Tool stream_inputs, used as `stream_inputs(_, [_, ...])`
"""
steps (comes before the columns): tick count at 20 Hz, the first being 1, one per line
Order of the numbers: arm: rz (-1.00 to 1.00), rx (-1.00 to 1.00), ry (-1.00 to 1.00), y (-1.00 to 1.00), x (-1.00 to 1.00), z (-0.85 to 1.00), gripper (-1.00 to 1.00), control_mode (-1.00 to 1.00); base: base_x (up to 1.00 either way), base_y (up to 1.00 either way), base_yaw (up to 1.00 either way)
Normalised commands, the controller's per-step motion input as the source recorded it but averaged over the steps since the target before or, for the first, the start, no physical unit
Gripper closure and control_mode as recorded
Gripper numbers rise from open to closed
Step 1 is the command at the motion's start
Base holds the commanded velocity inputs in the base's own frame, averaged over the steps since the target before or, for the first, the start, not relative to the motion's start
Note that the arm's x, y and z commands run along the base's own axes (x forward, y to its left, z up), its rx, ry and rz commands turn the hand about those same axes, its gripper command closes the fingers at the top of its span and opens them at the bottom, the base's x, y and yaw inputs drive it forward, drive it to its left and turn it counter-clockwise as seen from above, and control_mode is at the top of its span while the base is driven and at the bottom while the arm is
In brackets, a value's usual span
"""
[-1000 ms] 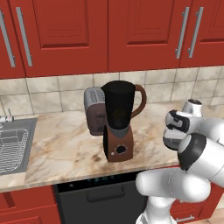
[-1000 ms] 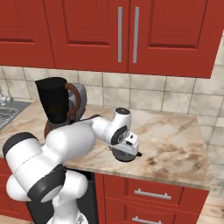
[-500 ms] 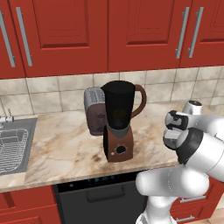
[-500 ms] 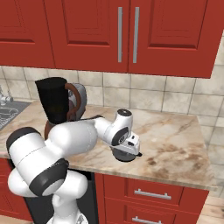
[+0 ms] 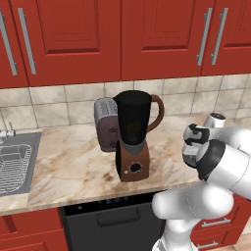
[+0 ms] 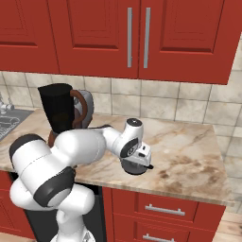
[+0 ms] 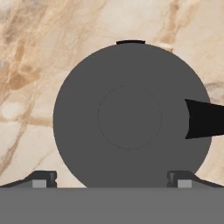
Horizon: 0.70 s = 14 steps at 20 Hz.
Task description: Open the blender lid, put the mango in the blender, close the lid, and start the blender.
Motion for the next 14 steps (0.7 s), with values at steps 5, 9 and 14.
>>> stream_inputs(5, [0.01,0.00,-0.01,0.00,0.01,-0.25,-1.00,-1.00,0.00,0.00,0.00])
stream_inputs(9, [0.00,0.00,0.00,0.00,0.15,-0.23,-1.00,-1.00,0.00,0.00,0.00])
stream_inputs(14, [0.00,0.00,-0.01,-0.02,0.30,0.00,-1.00,-1.00,0.00,0.00,0.00])
